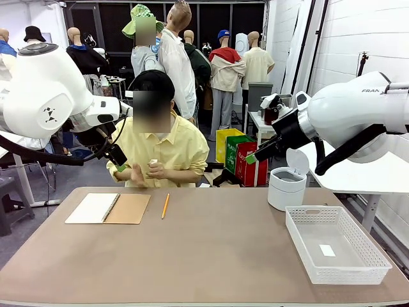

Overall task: Sort the paper based on its condition.
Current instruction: If a person hands you a paper, place it in the Organizing basket , and if it's crumpled, put it in the Trash can.

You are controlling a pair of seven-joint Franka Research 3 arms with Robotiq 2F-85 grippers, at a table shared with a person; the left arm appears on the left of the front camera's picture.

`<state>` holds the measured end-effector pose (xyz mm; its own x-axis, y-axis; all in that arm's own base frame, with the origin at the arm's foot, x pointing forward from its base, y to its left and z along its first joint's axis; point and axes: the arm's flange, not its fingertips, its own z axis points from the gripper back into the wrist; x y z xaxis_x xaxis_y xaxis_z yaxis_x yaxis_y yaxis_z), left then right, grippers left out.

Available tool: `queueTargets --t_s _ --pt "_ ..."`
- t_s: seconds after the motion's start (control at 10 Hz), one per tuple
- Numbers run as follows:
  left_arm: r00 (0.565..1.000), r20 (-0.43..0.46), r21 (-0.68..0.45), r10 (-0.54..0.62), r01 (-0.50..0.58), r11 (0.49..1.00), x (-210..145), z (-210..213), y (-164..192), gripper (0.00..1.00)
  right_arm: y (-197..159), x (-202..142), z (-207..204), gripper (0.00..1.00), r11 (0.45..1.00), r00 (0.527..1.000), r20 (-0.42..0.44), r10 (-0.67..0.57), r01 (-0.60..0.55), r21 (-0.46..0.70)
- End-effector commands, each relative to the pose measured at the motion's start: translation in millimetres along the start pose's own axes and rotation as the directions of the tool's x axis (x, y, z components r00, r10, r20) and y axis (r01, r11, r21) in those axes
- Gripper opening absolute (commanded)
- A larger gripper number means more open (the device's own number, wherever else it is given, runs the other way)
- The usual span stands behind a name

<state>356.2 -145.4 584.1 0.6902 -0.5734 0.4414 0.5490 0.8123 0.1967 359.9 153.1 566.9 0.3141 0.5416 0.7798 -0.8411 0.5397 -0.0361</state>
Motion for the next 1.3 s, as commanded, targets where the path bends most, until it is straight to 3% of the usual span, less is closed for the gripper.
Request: queueTargets --t_s 0.0,1.2 --pt "1.000 0.006 0.001 0.002 -0.002 1.000 0.0 1.1 0.7 1.00 -0.5 -0.3 -2.3 1.00 1.000 1.000 0.002 -0.012 0.011 0.015" --pt "1.000 0.006 0.001 0.002 -0.002 1.000 0.0 1.1 0.7 1.00 -0.5 -0.3 -2.3 1.00 1.000 1.000 0.002 -0.012 0.011 0.015"
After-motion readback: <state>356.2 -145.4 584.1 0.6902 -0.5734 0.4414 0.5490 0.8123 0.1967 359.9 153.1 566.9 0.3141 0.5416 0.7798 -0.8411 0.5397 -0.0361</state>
